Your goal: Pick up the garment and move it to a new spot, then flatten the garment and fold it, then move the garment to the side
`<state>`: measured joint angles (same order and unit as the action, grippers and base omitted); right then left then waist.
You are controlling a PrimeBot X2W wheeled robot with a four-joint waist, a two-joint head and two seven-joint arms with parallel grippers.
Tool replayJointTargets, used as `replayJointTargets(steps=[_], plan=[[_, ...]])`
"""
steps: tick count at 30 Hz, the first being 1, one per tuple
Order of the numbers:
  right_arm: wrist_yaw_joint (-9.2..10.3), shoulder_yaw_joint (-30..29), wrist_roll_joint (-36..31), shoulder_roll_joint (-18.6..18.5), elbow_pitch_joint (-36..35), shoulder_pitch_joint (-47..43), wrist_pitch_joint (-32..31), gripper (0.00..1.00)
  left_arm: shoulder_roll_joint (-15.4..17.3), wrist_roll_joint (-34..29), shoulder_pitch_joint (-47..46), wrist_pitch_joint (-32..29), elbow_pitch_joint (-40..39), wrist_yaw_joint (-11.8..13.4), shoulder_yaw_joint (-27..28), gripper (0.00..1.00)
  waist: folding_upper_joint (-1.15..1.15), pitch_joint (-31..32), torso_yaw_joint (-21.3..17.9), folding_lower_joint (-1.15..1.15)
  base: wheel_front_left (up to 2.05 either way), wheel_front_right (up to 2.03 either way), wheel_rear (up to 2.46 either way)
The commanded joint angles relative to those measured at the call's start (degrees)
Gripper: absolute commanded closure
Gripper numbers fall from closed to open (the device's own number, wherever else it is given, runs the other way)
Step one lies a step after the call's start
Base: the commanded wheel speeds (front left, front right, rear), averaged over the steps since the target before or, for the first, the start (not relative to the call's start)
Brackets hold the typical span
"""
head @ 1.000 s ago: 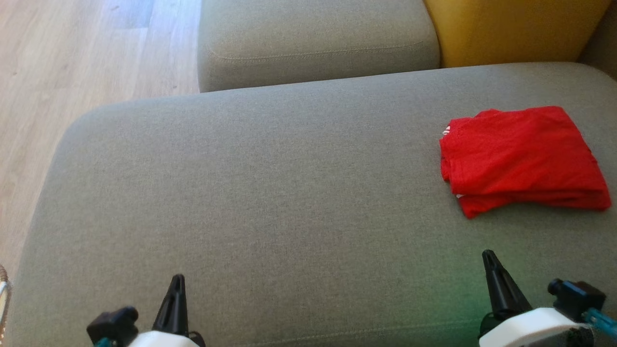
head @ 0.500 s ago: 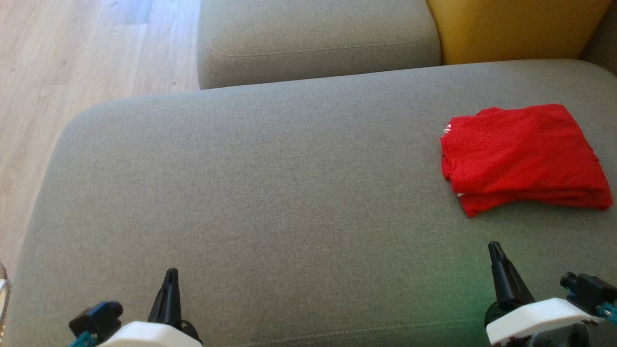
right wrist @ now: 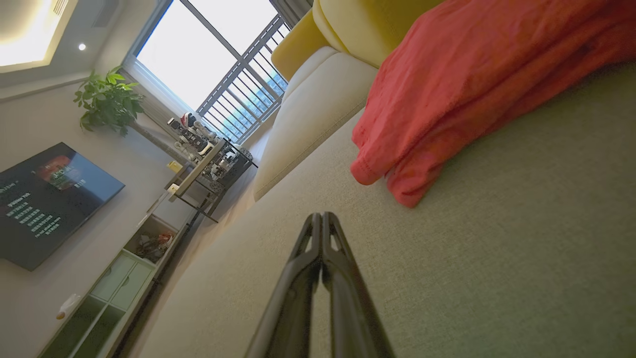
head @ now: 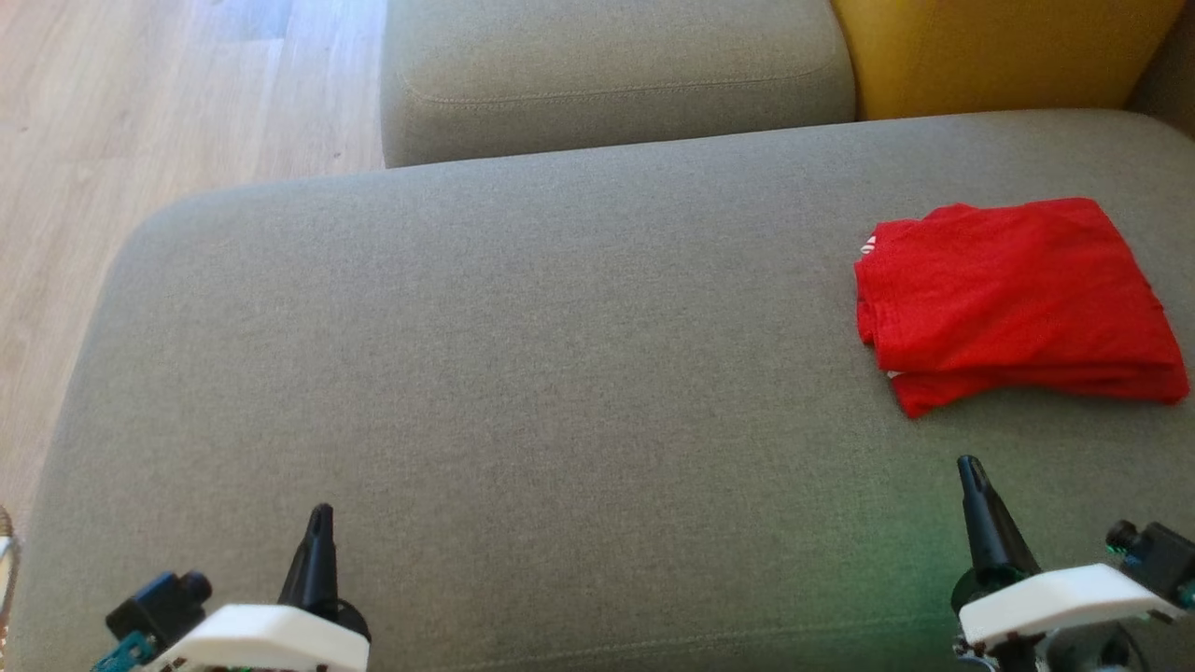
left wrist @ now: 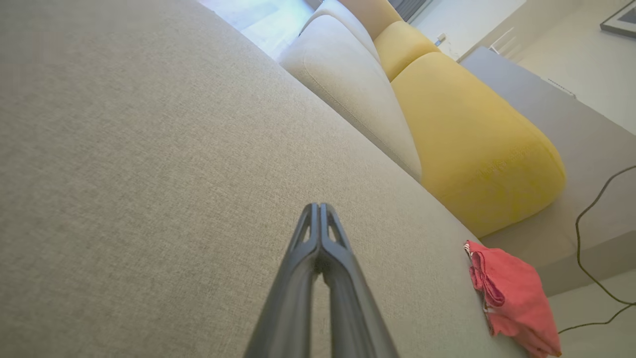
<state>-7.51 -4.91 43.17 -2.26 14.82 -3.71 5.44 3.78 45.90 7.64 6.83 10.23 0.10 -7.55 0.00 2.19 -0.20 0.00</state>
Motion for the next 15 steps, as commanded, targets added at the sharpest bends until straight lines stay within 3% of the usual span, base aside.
replayJointTargets(steps=[1,15], plan=[[0.01,0.25,2.36,-0.38,-1.70,3.53,-0.76,1.00,0.96,2.32,-3.47,-0.46,-1.38,-0.62,1.80,1.00,0.00,-0.07,0.01,0.00,0.00,0.00,0.00],[0.01,-0.11,11.40,-0.42,-1.53,4.76,-2.93,1.00,1.02,11.33,-5.43,-2.48,-0.41,-1.97,3.59,1.00,0.00,-0.52,0.05,0.00,0.00,0.00,0.00]])
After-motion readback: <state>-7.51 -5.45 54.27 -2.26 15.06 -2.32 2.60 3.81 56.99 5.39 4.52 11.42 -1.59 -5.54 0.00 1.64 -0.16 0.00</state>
